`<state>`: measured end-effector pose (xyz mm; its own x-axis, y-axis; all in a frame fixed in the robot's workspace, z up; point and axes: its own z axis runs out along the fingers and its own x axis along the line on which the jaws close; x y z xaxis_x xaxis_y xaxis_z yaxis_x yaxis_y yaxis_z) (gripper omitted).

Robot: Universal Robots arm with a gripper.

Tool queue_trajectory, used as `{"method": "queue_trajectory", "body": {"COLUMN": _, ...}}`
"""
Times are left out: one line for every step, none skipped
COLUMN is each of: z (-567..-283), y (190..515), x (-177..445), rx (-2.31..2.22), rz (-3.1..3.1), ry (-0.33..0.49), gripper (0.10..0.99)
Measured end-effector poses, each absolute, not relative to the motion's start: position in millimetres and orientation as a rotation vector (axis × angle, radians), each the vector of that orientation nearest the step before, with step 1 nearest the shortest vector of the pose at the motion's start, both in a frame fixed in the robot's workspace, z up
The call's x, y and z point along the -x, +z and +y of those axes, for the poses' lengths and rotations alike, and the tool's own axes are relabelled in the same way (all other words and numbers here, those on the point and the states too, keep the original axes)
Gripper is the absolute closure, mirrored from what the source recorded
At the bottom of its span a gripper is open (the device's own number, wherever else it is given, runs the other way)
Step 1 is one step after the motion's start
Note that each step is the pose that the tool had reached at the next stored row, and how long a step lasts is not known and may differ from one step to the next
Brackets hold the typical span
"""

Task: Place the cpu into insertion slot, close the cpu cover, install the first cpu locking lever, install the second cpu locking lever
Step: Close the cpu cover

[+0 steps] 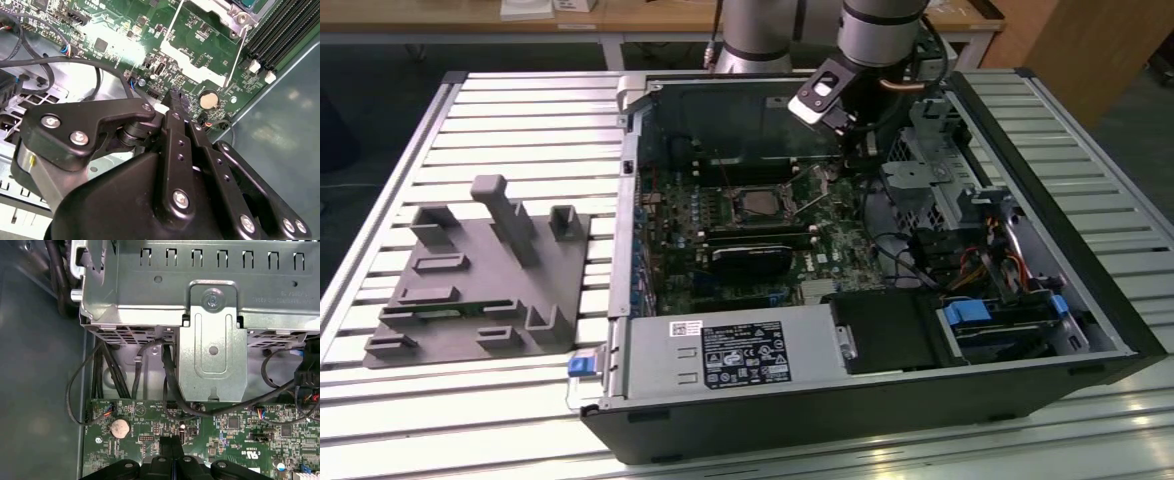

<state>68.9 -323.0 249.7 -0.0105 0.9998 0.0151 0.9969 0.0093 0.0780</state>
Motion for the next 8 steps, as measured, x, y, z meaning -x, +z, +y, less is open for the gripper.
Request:
{"method": "queue_trajectory", "body": {"z": -323.0, "y": 248.9, "x": -68.9, "rx": -2.178, "rz": 2.2, "ry": 0.103, "gripper": 0.98}}
{"method": "queue_trajectory", "body": {"z": -323.0, "y": 247.4, "x": -68.9, "rx": -2.178, "rz": 2.2, "ry": 0.103, "gripper": 0.98}}
{"method": "queue_trajectory", "body": {"z": -323.0, "y": 245.8, "x": -68.9, "rx": -2.178, "rz": 2.2, "ry": 0.102, "gripper": 0.98}}
{"method": "queue_trajectory", "body": {"z": -323.0, "y": 244.2, "x": -68.9, "rx": -2.179, "rz": 2.2, "ry": 0.102, "gripper": 0.98}}
{"method": "queue_trajectory", "body": {"z": -323.0, "y": 242.7, "x": -68.9, "rx": -2.179, "rz": 2.201, "ry": 0.101, "gripper": 0.98}}
{"method": "queue_trajectory", "body": {"z": -323.0, "y": 241.4, "x": -68.9, "rx": -2.18, "rz": 2.201, "ry": 0.099, "gripper": 0.98}}
{"method": "queue_trajectory", "body": {"z": -323.0, "y": 240.2, "x": -68.9, "rx": -2.181, "rz": 2.202, "ry": 0.098, "gripper": 0.98}}
{"method": "queue_trajectory", "body": {"z": -323.0, "y": 238.9, "x": -68.9, "rx": -2.182, "rz": 2.203, "ry": 0.095, "gripper": 0.98}}
